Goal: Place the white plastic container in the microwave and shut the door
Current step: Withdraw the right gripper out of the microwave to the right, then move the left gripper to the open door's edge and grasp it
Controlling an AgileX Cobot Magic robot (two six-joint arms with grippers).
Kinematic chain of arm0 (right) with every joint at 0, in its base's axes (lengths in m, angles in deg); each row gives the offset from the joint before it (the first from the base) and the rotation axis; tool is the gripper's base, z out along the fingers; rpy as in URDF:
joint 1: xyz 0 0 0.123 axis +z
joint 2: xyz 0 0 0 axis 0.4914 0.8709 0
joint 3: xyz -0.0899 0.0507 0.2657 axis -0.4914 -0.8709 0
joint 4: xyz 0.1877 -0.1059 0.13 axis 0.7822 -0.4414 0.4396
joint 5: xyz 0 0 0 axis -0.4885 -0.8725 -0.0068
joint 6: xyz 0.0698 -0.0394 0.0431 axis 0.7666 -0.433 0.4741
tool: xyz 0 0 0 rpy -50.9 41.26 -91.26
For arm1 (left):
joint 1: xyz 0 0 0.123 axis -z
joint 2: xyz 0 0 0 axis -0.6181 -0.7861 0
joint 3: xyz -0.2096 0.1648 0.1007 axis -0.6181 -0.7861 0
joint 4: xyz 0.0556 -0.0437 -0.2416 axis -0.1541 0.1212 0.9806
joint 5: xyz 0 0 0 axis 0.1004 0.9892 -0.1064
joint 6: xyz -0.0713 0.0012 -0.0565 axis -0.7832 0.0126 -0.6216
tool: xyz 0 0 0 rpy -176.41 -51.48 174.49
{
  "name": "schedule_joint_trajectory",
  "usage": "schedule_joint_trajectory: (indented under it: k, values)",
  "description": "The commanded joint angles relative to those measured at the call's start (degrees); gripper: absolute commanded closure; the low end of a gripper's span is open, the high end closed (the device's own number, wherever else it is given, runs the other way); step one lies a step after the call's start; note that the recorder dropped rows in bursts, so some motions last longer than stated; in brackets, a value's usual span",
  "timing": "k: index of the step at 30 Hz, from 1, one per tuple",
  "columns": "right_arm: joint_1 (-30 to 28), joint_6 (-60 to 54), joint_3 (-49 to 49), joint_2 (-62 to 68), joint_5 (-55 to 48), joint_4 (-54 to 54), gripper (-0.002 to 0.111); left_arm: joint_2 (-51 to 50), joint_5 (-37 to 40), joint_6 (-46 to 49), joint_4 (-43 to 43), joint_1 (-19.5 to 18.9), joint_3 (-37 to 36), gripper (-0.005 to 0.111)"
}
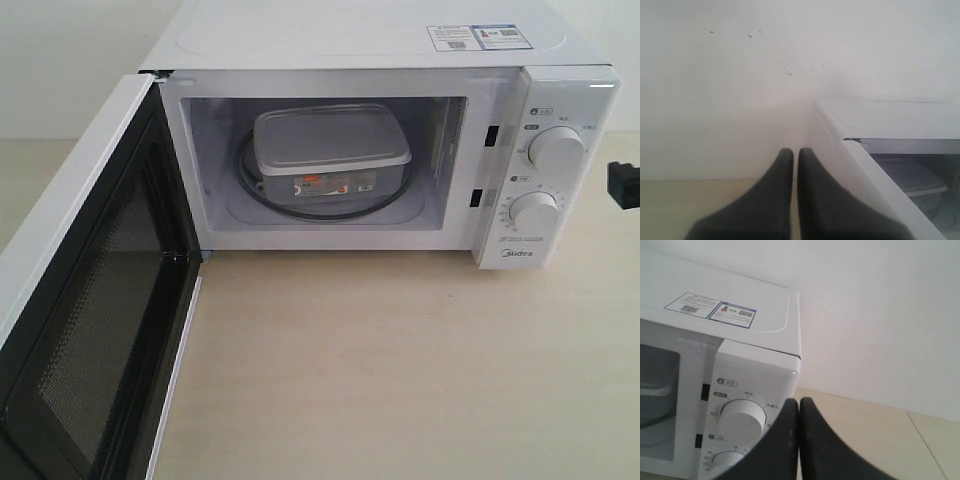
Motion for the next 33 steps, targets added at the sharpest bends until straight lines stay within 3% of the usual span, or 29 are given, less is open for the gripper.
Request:
schedule_joint_trajectory:
  k: [1, 7, 11, 19, 22, 28, 33]
  values:
    - [-1.9, -0.7, 0.0, -2.7, -3.7, 0.5, 0.108, -0.3, -0.3, 0.4, -0.3, 0.3, 0.5, 0.102]
    - [-1.9, -9.6, -0.6, -3.1, -1.9, 6.1, 0.108, -0.3, 0.4, 0.4, -0.5, 0.3, 0.5, 0.102]
    - [-1.9, -9.2, -0.6, -3.1, 5.3, 9.7, 0.108, -0.3, 0.5, 0.4, -0.5, 0.3, 0.5, 0.102]
    - [-1.9, -7.8, -0.6, -3.1, 6.4, 10.2, 0.108, -2.4, 4.1, 0.4, -0.5, 0.3, 0.9, 0.102]
    - [-1.9, -7.8, -0.6, -3.1, 6.4, 10.2, 0.108, -5.5, 10.0, 0.4, -0.5, 0.3, 3.9, 0.102]
    - [-1.9, -7.6, -0.6, -3.1, 8.9, 11.8, 0.108, -15.3, 25.9, 2.2, -0.5, 0.3, 16.6, 0.102]
    - [-1.9, -2.8, -0.6, -3.1, 12.8, 17.0, 0.108, -28.2, 42.6, 3.3, 3.6, 0.3, 26.3, 0.102]
